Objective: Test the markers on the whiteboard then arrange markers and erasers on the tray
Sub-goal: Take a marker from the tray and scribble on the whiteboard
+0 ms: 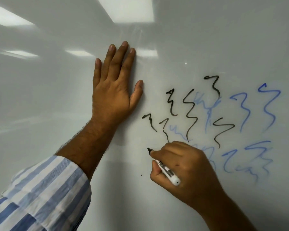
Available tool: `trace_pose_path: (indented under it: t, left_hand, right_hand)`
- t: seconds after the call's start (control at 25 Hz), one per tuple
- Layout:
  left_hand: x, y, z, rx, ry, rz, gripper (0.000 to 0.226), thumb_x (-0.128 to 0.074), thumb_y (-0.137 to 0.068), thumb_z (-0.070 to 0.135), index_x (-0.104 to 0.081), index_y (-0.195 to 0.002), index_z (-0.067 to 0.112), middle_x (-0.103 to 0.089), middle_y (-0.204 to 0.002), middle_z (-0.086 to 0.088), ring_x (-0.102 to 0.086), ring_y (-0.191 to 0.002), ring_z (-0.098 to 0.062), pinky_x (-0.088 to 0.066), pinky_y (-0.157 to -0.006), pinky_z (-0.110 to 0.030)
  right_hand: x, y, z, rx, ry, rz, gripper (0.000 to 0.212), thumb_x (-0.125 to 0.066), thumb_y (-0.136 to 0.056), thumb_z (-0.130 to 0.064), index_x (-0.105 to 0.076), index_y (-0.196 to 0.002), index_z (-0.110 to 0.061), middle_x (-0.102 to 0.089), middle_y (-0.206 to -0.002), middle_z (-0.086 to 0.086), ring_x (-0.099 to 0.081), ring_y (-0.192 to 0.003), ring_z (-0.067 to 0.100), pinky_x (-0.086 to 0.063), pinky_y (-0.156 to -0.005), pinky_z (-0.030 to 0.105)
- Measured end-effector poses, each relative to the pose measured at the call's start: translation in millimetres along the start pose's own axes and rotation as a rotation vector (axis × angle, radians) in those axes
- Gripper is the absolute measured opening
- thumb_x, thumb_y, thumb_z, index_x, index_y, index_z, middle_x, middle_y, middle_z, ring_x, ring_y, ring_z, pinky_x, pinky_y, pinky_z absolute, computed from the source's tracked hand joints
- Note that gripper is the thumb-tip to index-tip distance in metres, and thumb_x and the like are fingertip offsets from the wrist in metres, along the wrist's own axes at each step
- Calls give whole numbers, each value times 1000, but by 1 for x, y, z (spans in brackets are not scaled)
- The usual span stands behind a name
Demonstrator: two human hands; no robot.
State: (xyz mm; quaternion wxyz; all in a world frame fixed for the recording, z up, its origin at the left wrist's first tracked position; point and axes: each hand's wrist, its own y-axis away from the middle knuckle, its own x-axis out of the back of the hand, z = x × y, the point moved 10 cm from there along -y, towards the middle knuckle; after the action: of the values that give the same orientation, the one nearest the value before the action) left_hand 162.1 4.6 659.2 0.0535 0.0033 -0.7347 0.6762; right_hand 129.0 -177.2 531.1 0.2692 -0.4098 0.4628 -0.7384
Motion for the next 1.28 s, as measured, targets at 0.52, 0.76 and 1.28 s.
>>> trace_pose_path:
  t: [0.52, 0.76, 1.28]
  left_hand:
    - [-1, 12, -3, 26, 22, -15, 69, -43, -109, 46, -23, -168, 17, -18, -177, -5, -11, -165, -26, -8, -133, -54]
    - [0, 20, -1, 32, 32, -22, 66, -40, -110, 43, -23, -168, 16, -18, -176, -7, -11, -164, -28, -8, -133, -54]
    - [11, 45, -7, 93, 355, 105, 62, -41, -97, -14, -51, -154, 6, -44, -165, -10, -32, -159, -25, -22, -133, -47]
  right_hand:
    - [14, 55, 15, -153, 164, 96, 20, -72, -96, -19, -83, -99, -2, -78, -86, 4, -71, -72, 16, -55, -74, 19]
    - [18, 72, 14, -242, 249, 183, 19, -72, -98, -17, -82, -100, 0, -76, -84, 5, -68, -71, 18, -53, -73, 21]
    - [36, 72, 29, -552, -280, 267, 15, -74, -89, -19, -80, -101, -12, -77, -95, -13, -74, -85, 5, -57, -73, 14]
